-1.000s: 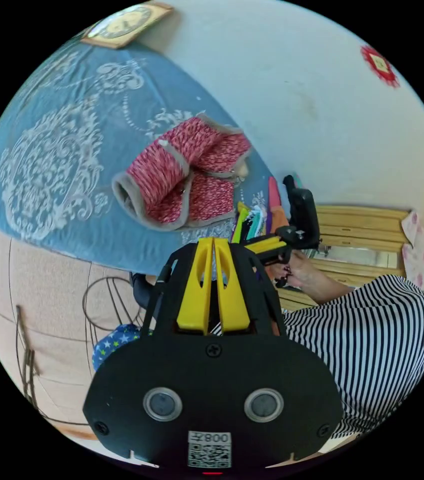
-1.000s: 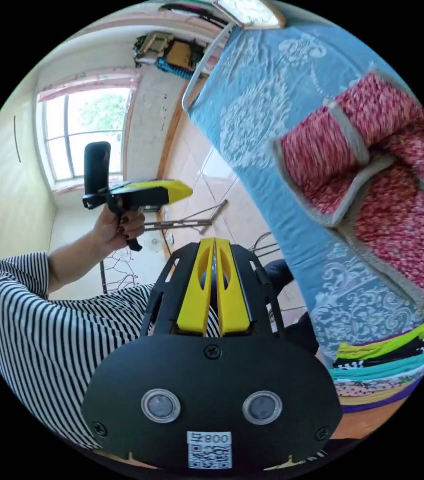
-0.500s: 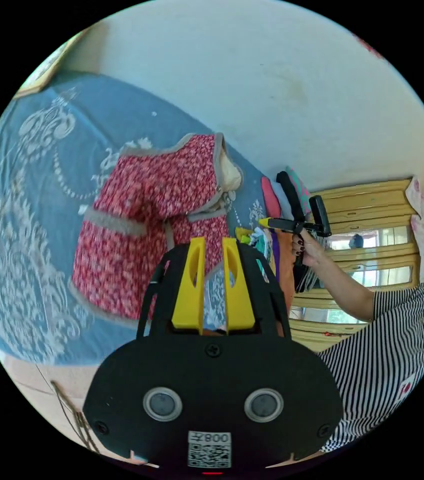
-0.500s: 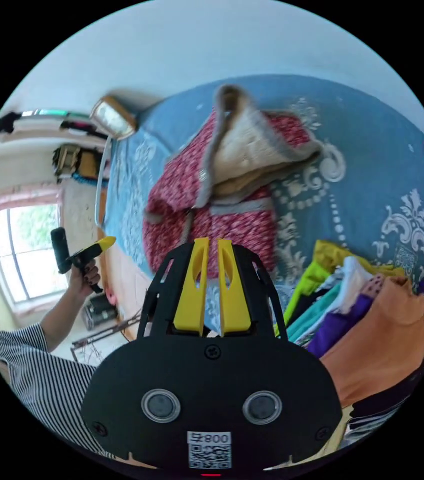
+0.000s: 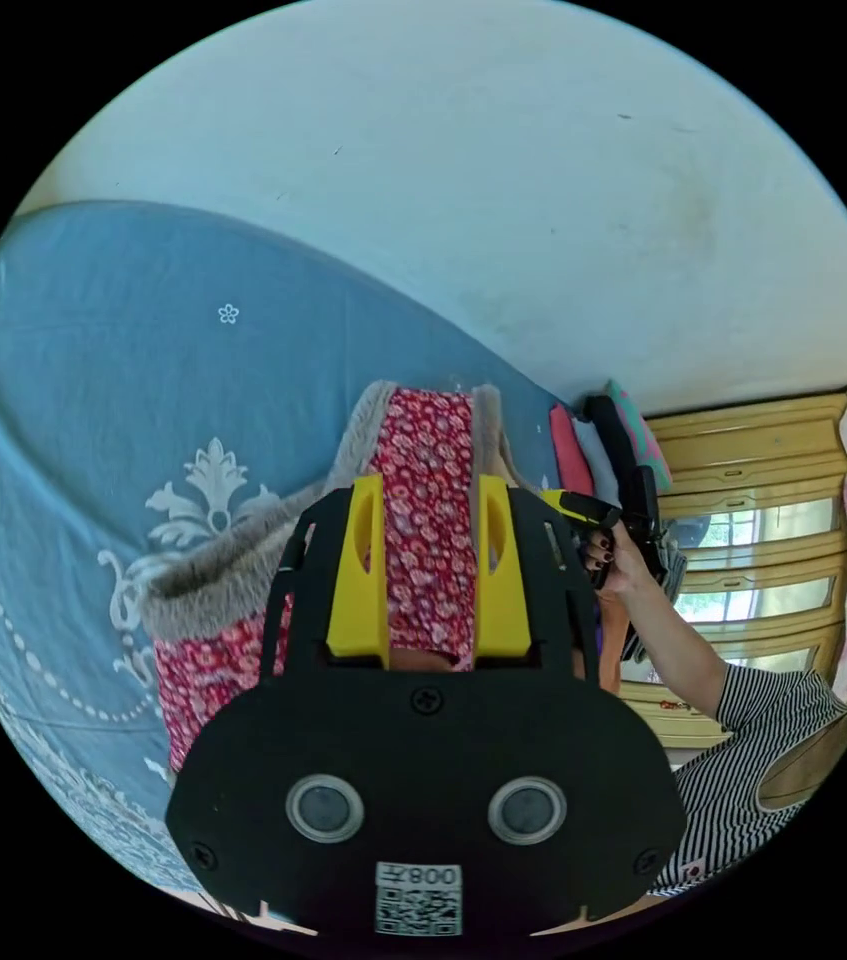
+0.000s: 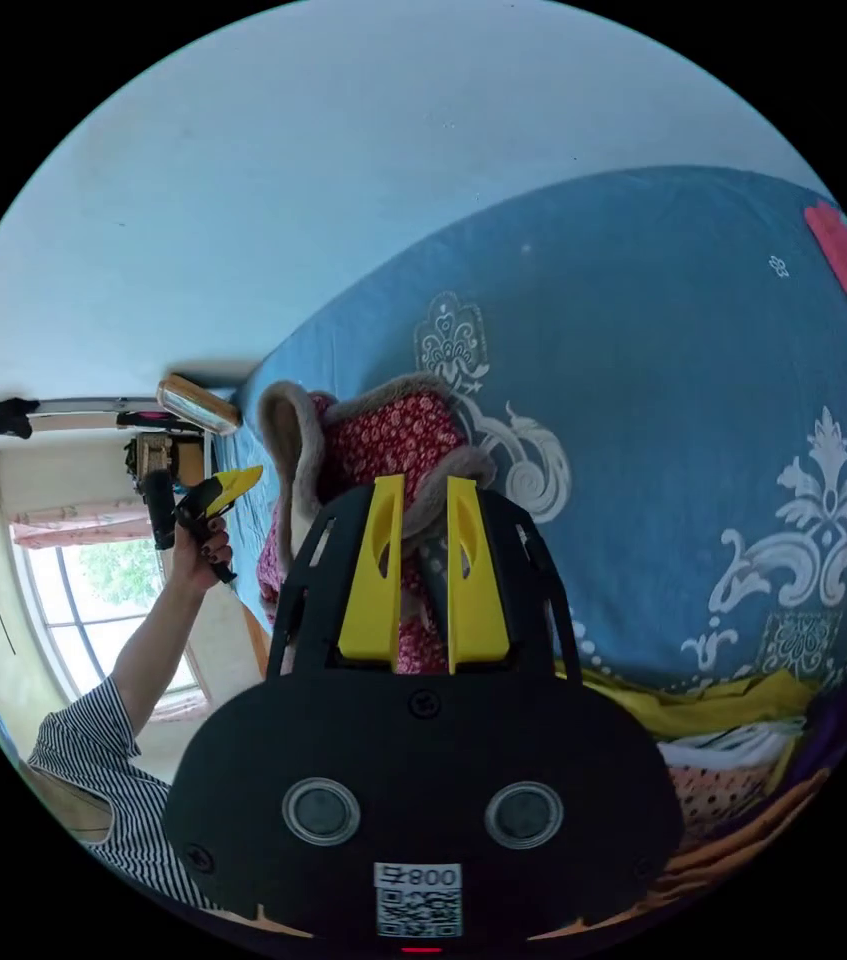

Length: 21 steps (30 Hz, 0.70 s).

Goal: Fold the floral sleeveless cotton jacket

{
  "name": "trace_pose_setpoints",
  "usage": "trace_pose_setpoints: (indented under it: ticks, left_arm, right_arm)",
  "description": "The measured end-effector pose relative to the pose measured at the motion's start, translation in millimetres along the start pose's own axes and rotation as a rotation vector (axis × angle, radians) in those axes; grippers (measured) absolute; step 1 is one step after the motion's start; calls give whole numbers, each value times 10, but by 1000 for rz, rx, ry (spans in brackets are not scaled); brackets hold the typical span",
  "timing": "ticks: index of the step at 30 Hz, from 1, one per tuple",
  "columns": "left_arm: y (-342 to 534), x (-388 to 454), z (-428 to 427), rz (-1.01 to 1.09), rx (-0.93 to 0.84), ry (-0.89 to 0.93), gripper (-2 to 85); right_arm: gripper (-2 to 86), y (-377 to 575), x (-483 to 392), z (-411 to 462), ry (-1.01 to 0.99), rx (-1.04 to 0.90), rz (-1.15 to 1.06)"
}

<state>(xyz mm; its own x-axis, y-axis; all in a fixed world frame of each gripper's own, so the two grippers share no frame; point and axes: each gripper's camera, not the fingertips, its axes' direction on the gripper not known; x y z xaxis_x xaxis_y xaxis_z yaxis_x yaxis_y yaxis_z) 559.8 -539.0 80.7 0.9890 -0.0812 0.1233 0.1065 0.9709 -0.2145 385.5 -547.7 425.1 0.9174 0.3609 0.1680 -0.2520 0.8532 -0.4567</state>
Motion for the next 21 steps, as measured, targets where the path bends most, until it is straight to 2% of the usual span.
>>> trace_pose_setpoints:
  ticks: [10, 14, 16, 21]
  left_arm:
    - [-275, -1008, 327, -19, -86, 61, 141]
    - [-150, -1262, 471, 32, -163, 100, 104]
    - [-32, -1376, 453, 38, -153, 147, 76]
    - [586, -1677, 4, 60, 17, 283, 41]
  right_arm:
    - [103, -459, 0, 561, 36, -131, -113]
    - [102, -480, 12, 645, 35, -159, -100]
    - [94, -477, 3, 604, 37, -160, -92]
    - [45, -416, -67, 420, 15, -203, -100]
